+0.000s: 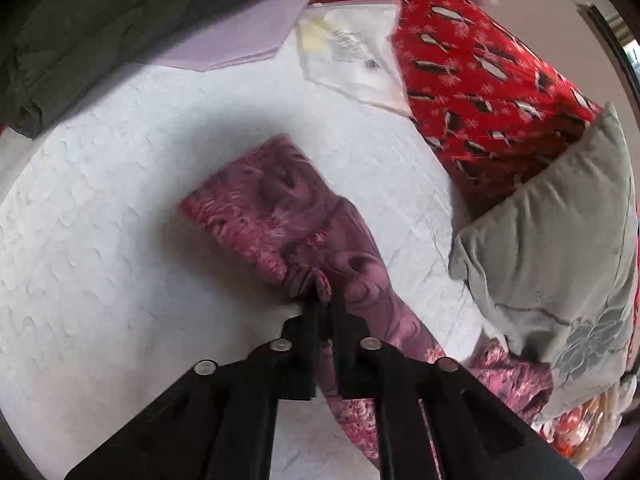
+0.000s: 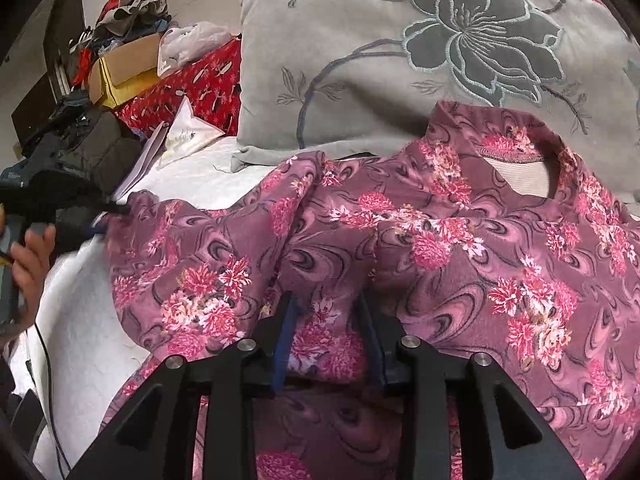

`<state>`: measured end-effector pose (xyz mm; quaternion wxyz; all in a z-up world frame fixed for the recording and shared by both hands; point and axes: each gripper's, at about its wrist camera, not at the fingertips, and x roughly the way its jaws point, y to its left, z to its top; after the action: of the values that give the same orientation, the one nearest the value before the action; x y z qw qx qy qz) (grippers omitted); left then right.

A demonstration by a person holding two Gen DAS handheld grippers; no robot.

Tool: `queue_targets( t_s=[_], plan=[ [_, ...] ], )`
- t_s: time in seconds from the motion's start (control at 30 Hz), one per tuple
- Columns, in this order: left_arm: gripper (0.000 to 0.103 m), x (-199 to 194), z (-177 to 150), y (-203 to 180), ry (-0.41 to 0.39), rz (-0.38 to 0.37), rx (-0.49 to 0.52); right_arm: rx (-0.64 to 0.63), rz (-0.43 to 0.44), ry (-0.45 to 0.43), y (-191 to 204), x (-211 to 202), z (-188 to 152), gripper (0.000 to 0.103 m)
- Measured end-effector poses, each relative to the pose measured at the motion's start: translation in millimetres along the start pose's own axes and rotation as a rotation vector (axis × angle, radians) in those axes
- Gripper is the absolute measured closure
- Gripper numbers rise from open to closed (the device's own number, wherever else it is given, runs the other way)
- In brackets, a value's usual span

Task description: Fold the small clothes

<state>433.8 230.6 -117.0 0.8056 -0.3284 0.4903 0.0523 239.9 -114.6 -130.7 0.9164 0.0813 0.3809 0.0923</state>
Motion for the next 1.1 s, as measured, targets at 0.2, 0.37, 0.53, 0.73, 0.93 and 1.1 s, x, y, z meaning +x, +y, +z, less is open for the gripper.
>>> queue_targets(
  t_s=[0.2,0.37,0.53,0.73,0.93,1.1],
  plan=[
    [0.1,-54,8,28,-0.173,0.052,-0.02,0.015,0.018,-0.006,-4,-2,-2,0.069],
    [0.099,-60,13,67,-0.146,0.108,-0.074,0.015,0.018,-0.006,-3,-2,-2,0.069],
    [0.089,-50,20,102,-0.085,-0.071,-0.214,0.017,0.02,-0.007,-4,-2,-2,0.069],
    [0.041,-32,30,113,-0.05,-0.167,-0.263,0.022,0.029,-0.007,-5,-3,-1,0.069],
    [0.098,-4,53,112,-0.043,-0.15,-0.288,0.033,0.042,-0.009,-7,-4,-1,0.069],
    [0.098,-58,61,104,-0.254,-0.04,-0.228,0.045,0.056,-0.012,-9,-3,-2,0.069]
  ],
)
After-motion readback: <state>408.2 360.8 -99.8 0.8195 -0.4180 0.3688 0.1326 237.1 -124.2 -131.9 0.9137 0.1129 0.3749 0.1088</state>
